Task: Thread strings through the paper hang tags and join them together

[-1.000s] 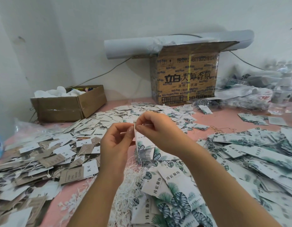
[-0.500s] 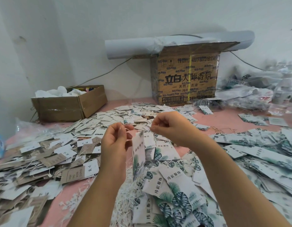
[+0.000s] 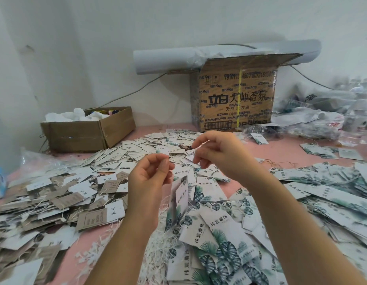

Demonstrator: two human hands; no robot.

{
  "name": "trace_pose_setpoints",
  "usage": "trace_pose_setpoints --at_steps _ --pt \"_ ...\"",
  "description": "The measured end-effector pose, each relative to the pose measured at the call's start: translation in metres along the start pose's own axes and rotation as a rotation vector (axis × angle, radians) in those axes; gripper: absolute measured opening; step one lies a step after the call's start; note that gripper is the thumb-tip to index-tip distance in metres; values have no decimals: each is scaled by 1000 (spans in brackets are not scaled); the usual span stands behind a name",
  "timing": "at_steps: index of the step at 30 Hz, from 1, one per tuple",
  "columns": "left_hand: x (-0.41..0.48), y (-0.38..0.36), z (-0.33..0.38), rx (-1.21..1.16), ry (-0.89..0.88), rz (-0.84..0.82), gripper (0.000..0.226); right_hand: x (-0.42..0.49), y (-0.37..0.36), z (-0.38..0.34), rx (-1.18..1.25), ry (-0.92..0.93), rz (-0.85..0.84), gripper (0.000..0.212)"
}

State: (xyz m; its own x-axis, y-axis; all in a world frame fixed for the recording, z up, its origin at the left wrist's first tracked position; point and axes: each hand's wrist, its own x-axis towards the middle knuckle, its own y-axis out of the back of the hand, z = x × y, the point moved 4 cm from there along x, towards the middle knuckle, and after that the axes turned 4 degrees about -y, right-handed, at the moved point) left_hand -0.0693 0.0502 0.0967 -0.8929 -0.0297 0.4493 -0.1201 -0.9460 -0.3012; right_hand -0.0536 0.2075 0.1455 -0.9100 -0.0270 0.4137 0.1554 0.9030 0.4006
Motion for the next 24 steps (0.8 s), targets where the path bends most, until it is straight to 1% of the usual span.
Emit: trace_pose_setpoints --at_steps 2,6,11,15,21,24 --pt "-1 -3 1 42 -14 -37 15 -1 -8 -5 10 25 -49 19" --pt "-4 -9 3 62 -56 -82 19 -2 -22 -12 -61 80 -118 24" --pt "-3 -9 4 56 -62 -100 20 -3 -25 -14 -92 106 -113 25" --pt "-4 -11 3 51 -59 -114 19 -3 -23 -13 -87 93 -92 17" --pt "-4 -10 1 42 -34 -112 14 -3 -26 -14 -168 68 -112 33" --pt "-4 -9 -1 36 -15 -124 9 -3 -29 -14 -244 65 -93 27"
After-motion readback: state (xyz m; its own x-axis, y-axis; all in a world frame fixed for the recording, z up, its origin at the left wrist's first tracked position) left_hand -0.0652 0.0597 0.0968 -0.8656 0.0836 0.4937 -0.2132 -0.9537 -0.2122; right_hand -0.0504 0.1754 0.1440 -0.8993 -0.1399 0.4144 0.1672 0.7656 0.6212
